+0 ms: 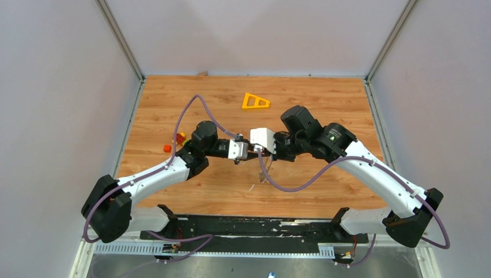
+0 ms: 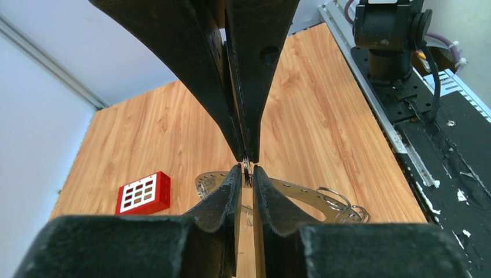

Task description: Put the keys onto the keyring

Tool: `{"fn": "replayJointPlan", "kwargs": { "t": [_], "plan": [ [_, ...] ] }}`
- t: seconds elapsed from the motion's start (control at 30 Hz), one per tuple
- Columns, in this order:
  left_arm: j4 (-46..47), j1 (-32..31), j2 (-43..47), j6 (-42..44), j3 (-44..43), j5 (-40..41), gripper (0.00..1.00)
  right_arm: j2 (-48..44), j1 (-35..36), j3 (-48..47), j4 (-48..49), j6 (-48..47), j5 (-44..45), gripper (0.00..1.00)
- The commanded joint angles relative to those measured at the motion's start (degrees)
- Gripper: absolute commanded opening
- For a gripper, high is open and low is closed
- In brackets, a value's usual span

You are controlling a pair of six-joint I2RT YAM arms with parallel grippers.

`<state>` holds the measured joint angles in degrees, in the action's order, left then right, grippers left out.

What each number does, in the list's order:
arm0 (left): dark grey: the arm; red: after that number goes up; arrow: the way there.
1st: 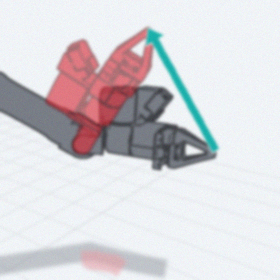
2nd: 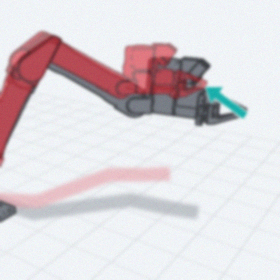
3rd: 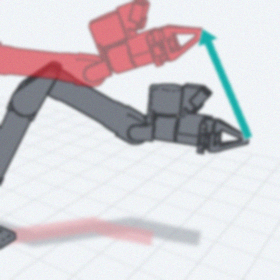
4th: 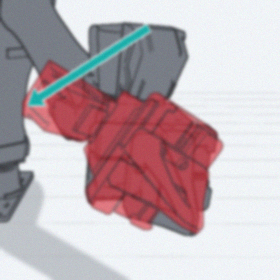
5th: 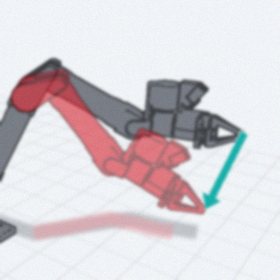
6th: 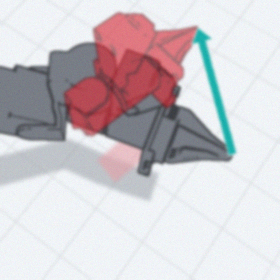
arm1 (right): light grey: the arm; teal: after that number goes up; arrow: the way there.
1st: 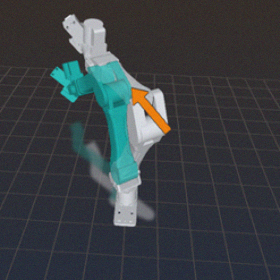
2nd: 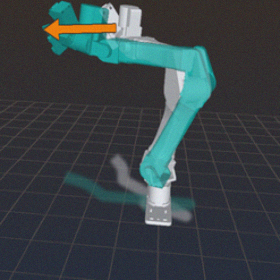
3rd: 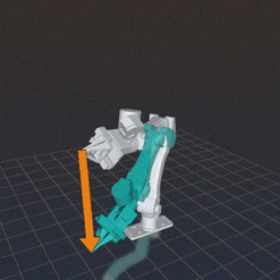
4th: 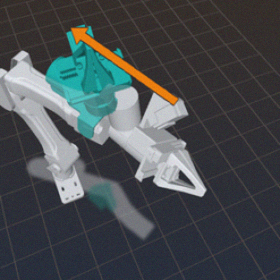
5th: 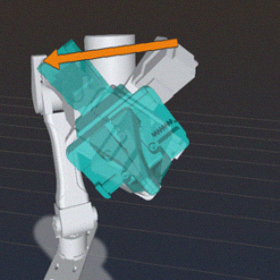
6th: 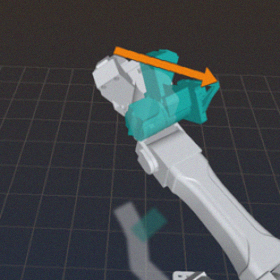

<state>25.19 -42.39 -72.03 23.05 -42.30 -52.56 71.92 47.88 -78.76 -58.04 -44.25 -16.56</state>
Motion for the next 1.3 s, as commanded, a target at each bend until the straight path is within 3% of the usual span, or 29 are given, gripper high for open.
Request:
{"fn": "replayJointPlan", "kwargs": {
  "t": [0.0, 0.3, 0.6, 0.77, 0.9, 1.07, 1.27],
  "plan": [
    [5.8, -0.1, 0.0, -4.1, 0.7, -1.7, 0.17, -0.1, 0.3, -0.5, 2.4, 0.8, 0.1, 0.0],
    [7.1, -0.2, -1.3, -5.8, 0.9, -2.2, 0.0, -0.3, 0.3, -0.4, 3.2, 1.4, -0.5, 0.0],
    [9.3, -0.1, -1.4, -8.5, 2.2, -0.8, 0.0, -1.7, -0.1, 1.3, 5.7, 2.7, 0.7, 0.01],
    [20.6, 0.1, -1.1, -16.7, 5.8, 1.8, 0.0, -4.5, -2.5, 3.5, 8.5, 4.6, -0.6, 0.24],
    [33.7, 0.4, -1.5, -27.2, 8.8, 3.0, 0.0, -9.2, -7.1, 6.8, 11.9, 6.3, -7.6, 0.38],
    [50.3, 0.4, -3.5, -38.5, 11.6, 4.0, 0.0, -15.4, -13.5, 13.4, 18.2, 9.0, -20.2, 0.38],
    [57.8, 0.4, -5.8, -45.6, 13.0, 5.5, 0.0, -19.0, -16.8, 19.1, 24.0, 11.3, -29.0, 0.32]
  ]
}}
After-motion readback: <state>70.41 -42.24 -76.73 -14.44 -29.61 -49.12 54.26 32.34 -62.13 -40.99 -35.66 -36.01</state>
